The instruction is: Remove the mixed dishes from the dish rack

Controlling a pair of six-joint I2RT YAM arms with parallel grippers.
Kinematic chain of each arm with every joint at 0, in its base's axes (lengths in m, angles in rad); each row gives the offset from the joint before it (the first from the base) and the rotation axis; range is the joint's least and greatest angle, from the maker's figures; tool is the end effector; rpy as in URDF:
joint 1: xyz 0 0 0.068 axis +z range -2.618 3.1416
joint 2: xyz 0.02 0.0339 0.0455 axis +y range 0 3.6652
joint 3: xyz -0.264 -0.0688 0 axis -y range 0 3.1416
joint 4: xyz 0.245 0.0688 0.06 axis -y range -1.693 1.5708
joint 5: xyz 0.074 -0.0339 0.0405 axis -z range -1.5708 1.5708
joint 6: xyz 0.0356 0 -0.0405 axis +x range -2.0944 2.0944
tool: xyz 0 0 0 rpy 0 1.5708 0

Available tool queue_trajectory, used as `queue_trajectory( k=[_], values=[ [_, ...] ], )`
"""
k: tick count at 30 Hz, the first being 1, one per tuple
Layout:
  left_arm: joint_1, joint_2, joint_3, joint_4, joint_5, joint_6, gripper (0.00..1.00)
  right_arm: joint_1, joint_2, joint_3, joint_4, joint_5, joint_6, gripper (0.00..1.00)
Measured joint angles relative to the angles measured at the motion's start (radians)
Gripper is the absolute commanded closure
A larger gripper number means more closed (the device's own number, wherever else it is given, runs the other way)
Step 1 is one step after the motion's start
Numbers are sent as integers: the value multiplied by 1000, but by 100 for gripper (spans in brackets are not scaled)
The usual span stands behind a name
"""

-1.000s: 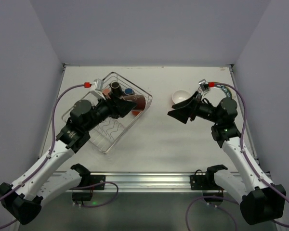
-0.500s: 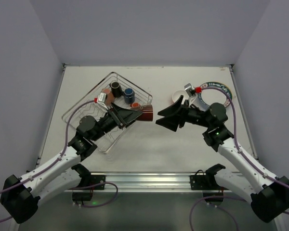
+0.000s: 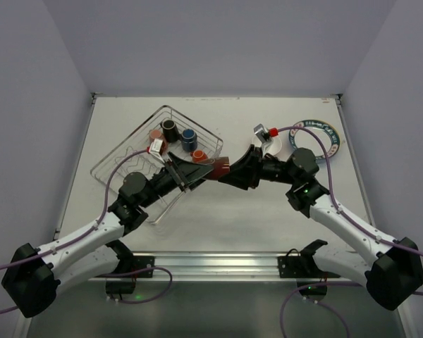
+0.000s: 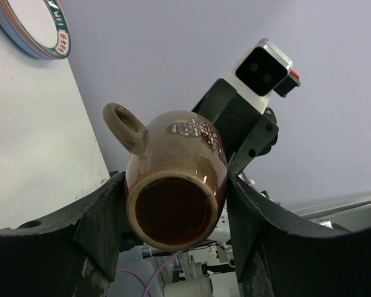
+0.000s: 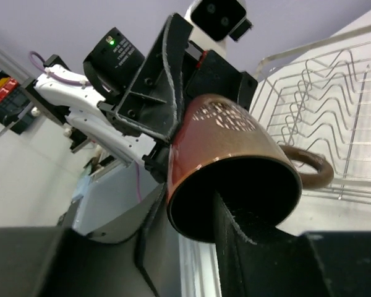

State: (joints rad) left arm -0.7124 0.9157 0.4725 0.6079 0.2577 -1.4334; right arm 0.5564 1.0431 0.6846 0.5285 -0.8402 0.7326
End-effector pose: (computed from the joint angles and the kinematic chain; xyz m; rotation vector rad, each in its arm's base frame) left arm 0.1554 -0.1462 0.2898 -0.3590 1.6943 -1.8807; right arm 0.1846 0.1460 0.3283 -0.6548 1.5523 1.5925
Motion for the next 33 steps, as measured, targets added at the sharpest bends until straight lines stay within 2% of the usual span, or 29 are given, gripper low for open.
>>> queue_trajectory(
  k=[2, 3, 5, 9, 11, 12, 13, 15, 20, 25, 29, 33],
  values=[
    [-2, 5, -7, 5, -5, -6, 100, 6, 8, 2, 17, -14, 3, 83],
    [-2, 6, -11, 7, -5, -8, 100, 8, 11, 2, 25, -18, 2, 94],
    [-2, 6, -13, 2, -11, -24, 100, 12, 16, 2, 47, -23, -11, 100],
    [-2, 6, -15, 11, -14, -39, 98, 11, 17, 2, 76, -26, -23, 100],
    [-2, 6, -14, 11, -14, -27, 70, 11, 14, 2, 74, -24, -29, 100],
    [-2, 6, -12, 9, -14, -17, 33, 12, 8, 2, 65, -19, -37, 100],
    [-2, 6, -6, 2, -14, -1, 18, 13, -2, 2, 52, -10, -46, 100],
    [-3, 6, 19, -31, -16, 69, 0, 14, -36, 1, 8, 19, -57, 100],
    [-5, 6, 128, -193, -80, 240, 0, 14, -166, 2, -209, 169, -121, 100],
    [-5, 0, 241, -420, -240, 428, 0, 14, -230, 37, -507, 374, -193, 100],
    [-4, -32, 298, -632, -393, 573, 0, 14, -191, 135, -774, 570, -245, 100],
    [-4, -32, 390, -848, -528, 726, 0, 14, -39, 299, -1003, 746, -298, 100]
  ],
)
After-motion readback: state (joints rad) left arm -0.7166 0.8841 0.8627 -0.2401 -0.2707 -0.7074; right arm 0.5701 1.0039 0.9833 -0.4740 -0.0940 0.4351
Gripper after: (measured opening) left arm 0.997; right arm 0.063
